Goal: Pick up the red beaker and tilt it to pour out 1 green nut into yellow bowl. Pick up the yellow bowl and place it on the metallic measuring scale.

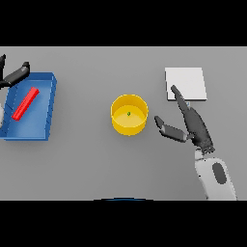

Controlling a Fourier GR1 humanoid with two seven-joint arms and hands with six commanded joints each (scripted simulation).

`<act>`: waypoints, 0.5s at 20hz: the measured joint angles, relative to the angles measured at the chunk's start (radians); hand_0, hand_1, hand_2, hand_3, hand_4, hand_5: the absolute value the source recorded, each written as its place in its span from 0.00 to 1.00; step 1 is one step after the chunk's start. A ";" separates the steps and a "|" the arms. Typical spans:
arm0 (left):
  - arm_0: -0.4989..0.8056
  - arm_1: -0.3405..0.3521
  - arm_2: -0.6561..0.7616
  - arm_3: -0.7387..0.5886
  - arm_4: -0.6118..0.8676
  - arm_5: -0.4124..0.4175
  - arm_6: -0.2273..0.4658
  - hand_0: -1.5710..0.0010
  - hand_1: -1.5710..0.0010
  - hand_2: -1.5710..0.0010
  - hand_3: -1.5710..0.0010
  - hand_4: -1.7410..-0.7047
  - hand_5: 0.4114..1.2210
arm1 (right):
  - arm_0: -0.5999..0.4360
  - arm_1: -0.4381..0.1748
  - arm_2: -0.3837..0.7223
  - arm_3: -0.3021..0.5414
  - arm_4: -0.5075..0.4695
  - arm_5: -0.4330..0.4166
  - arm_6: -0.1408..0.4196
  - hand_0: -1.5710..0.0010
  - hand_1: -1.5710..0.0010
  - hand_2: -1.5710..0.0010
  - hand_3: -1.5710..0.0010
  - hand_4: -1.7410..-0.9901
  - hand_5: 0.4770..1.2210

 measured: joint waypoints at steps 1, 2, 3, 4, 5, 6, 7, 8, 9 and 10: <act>-0.004 -0.002 -0.001 0.004 -0.002 0.003 0.000 0.99 0.99 0.99 1.00 0.98 0.36 | -0.037 -0.027 0.011 0.017 -0.002 0.044 -0.012 0.99 1.00 1.00 1.00 0.72 0.28; -0.003 0.005 0.007 -0.007 0.004 0.001 -0.002 0.99 1.00 1.00 1.00 0.97 0.36 | -0.063 -0.047 0.026 0.032 0.006 0.075 -0.019 1.00 1.00 1.00 1.00 0.68 0.27; -0.001 0.003 0.011 -0.002 0.008 0.004 -0.006 1.00 1.00 1.00 1.00 0.97 0.37 | -0.102 -0.066 0.058 0.053 0.046 0.095 -0.029 1.00 1.00 1.00 1.00 0.65 0.25; 0.000 -0.003 0.006 -0.005 0.004 0.008 -0.001 1.00 1.00 1.00 1.00 0.97 0.37 | -0.130 -0.092 0.079 0.061 0.081 0.113 -0.025 1.00 1.00 1.00 1.00 0.64 0.24; -0.001 0.002 0.008 -0.002 0.003 0.004 -0.002 1.00 1.00 1.00 1.00 0.97 0.37 | -0.160 -0.117 0.102 0.074 0.118 0.131 -0.008 1.00 1.00 1.00 1.00 0.65 0.23; 0.001 -0.006 0.003 0.001 0.003 0.007 -0.010 1.00 1.00 1.00 1.00 0.96 0.37 | -0.188 -0.124 0.116 0.086 0.138 0.142 0.007 1.00 1.00 1.00 1.00 0.66 0.22; 0.004 -0.004 0.007 -0.002 0.009 0.004 -0.013 1.00 1.00 1.00 1.00 0.96 0.37 | -0.230 -0.144 0.154 0.106 0.192 0.155 0.004 1.00 1.00 1.00 1.00 0.68 0.20; 0.012 -0.007 0.009 -0.015 0.015 0.003 -0.011 1.00 1.00 1.00 1.00 0.96 0.37 | -0.253 -0.165 0.187 0.106 0.231 0.175 -0.007 1.00 1.00 1.00 1.00 0.68 0.19; 0.018 -0.007 0.008 -0.018 0.015 0.002 -0.013 1.00 1.00 1.00 1.00 0.96 0.37 | -0.275 -0.178 0.214 0.111 0.261 0.188 -0.020 1.00 1.00 1.00 1.00 0.68 0.19; 0.030 0.000 0.010 -0.028 0.015 0.002 -0.015 1.00 1.00 1.00 1.00 0.96 0.37 | -0.290 -0.185 0.233 0.128 0.282 0.199 -0.027 1.00 1.00 1.00 1.00 0.68 0.19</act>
